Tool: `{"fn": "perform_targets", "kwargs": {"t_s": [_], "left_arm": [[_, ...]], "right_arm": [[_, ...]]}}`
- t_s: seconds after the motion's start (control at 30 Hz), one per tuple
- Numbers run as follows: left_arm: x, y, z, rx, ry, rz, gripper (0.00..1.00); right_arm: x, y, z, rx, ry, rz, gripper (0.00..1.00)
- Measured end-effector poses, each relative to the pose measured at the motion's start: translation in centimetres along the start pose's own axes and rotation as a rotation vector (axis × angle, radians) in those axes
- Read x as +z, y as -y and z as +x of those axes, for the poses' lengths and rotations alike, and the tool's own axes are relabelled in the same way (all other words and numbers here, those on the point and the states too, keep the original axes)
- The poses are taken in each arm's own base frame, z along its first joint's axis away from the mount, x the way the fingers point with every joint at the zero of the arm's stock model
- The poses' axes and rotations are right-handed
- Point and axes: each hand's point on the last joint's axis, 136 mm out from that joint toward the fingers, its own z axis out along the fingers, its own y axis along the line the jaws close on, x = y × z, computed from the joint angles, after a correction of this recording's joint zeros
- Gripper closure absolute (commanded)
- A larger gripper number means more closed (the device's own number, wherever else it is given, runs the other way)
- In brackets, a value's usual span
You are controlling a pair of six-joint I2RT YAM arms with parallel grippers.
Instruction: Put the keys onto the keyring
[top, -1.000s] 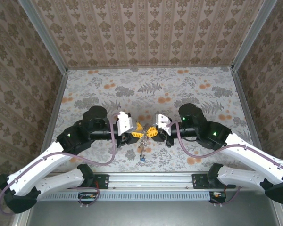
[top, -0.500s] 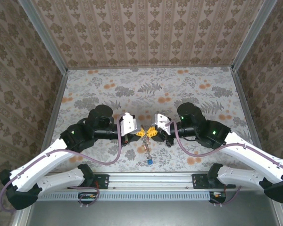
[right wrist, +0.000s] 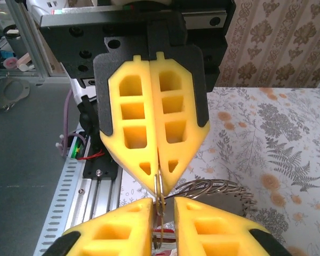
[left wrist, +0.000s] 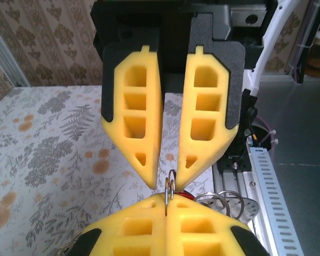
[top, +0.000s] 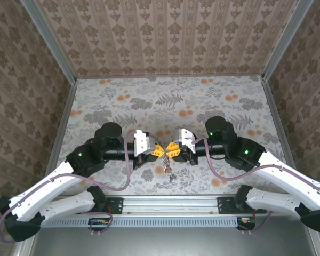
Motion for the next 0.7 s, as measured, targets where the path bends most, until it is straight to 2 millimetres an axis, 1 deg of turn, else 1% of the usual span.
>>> {"fn": "perform_targets", "kwargs": {"t_s": [0.1,0.2,0.4,0.43,0.57,0.7], "left_arm": [[-0.5,0.0,-0.5,-0.005,0.045,-0.004,1.0],[-0.9,0.0,-1.3,-0.007,0.088,0.0,1.0],[-1.1,0.4,-2.0,-0.012,0.142,0.029,1.0],[-1.0,0.4,-2.0,-0.014,0.146,0.031,1.0],[-0.9,0.5,-2.1,-0.019,0.162,0.043,1.0],[-0.9,0.7,-2.3,-0.019,0.18,0.058,1.0]], "right_arm": [[-0.1,-0.3,-0.2,-0.003,0.009,-0.011,0.75],[-0.2,-0.5,-0.2,-0.004,0.014,-0.02,0.77],[-0.3,-0.6,-0.6,-0.014,0.033,-0.027,0.76],[-0.3,-0.7,-0.6,-0.017,0.038,-0.029,0.78],[-0.7,-0.9,-1.0,-0.026,0.062,-0.03,0.93],[-0.6,-0.9,-1.1,-0.022,0.064,-0.029,0.94]]}}
